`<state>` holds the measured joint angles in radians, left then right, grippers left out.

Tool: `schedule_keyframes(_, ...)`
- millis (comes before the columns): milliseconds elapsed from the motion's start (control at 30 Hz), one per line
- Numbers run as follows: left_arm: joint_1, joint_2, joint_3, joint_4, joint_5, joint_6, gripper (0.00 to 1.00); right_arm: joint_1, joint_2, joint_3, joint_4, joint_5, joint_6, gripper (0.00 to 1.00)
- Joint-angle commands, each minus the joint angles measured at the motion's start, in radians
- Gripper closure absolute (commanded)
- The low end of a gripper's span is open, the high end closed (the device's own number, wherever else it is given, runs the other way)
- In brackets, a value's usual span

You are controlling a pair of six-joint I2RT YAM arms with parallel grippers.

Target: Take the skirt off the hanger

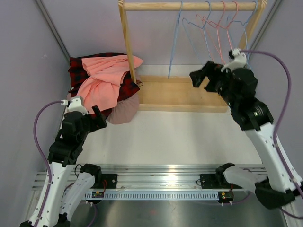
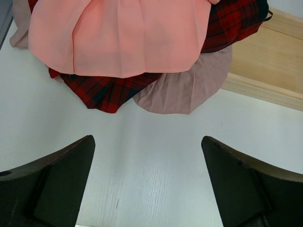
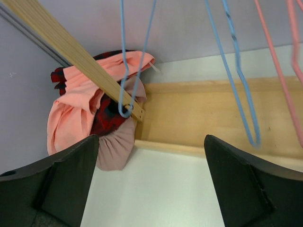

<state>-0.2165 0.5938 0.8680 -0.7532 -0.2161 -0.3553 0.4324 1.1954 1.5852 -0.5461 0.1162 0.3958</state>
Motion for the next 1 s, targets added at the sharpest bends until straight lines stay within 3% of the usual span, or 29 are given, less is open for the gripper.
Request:
schedule_keyframes(0, -0.003, -0.005, 0.005, 0.046, 0.050, 0.019, 0.01, -0.004, -0.288, -0.230, 0.051, 0.046, 0.001, 0.01)
schedule_keyframes(200, -0.015, 0.017, 0.038, -0.015, 0.024, 0.009, 0.01, -0.003, -0.717, -0.591, -0.087, 0.160, 0.038, 0.01)
schedule_keyframes(400, -0.049, -0.012, 0.049, -0.077, -0.064, -0.008, 0.01, -0.003, -0.997, -0.702, -0.238, 0.253, 0.041, 0.00)
schedule_keyframes(533, -0.084, -0.009, 0.026, -0.069, -0.088, -0.022, 0.01, -0.003, -1.019, -0.708, -0.216, 0.287, 0.037, 0.01)
schedule_keyframes(967, -0.090, 0.011, 0.005, -0.043, -0.104, -0.019, 0.01, -0.004, -0.915, -0.721, -0.172, 0.142, 0.022, 0.00)
